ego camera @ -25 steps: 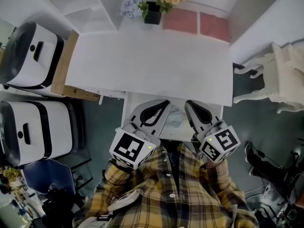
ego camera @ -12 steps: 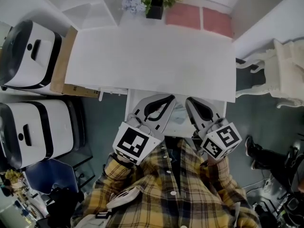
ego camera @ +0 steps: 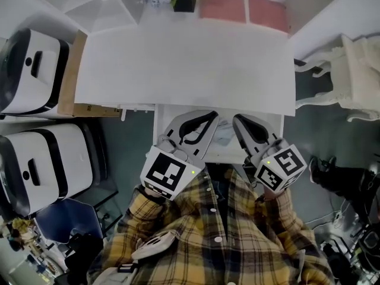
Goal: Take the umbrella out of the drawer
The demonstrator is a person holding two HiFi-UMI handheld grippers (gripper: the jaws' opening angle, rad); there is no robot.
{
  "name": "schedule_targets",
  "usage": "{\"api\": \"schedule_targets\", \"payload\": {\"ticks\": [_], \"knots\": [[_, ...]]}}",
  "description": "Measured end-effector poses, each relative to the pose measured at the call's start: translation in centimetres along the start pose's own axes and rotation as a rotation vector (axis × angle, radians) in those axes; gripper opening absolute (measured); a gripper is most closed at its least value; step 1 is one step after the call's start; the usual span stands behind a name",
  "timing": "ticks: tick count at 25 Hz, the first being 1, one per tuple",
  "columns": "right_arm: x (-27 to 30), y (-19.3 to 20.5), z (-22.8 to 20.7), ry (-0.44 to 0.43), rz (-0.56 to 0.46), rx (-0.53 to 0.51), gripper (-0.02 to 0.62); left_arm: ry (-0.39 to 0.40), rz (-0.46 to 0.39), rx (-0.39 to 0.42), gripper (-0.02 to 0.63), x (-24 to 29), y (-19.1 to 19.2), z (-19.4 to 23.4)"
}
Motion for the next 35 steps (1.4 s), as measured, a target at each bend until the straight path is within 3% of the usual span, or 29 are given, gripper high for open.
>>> {"api": "schedule_targets", "payload": {"ticks": [13,19,24,35], "knots": [[-1.1,4.3,-2.2,0.044,0.037,0.086,0.017,0.083,0.176,0.018,0.023,2.7,6.0,-0.9],[-1.1,6.3,-3.0,0.068,0.063,0.123,0.017,0.117,0.301,0.08,0.026,3.5,9.8,-1.3],[-1.1,7.6,-3.0,0.073,0.081,0.14,0.017,0.176,0.418,0.112,0.111,4.1,13.4,-1.5],[-1.1,10.5,-3.3,0.134,0.106,0.191,0.017,0.32,0.65,0.302,0.218,5.8,20.8,-2.2]]}}
Point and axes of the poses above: the fingertips, and each gripper's own axes: x forward along the fingers, z to its left, y out of its underside, the point moved 3 cm from there along -x, backward along the fingers, and after that the axes turned 1 degree about x, right-handed, at the moved point
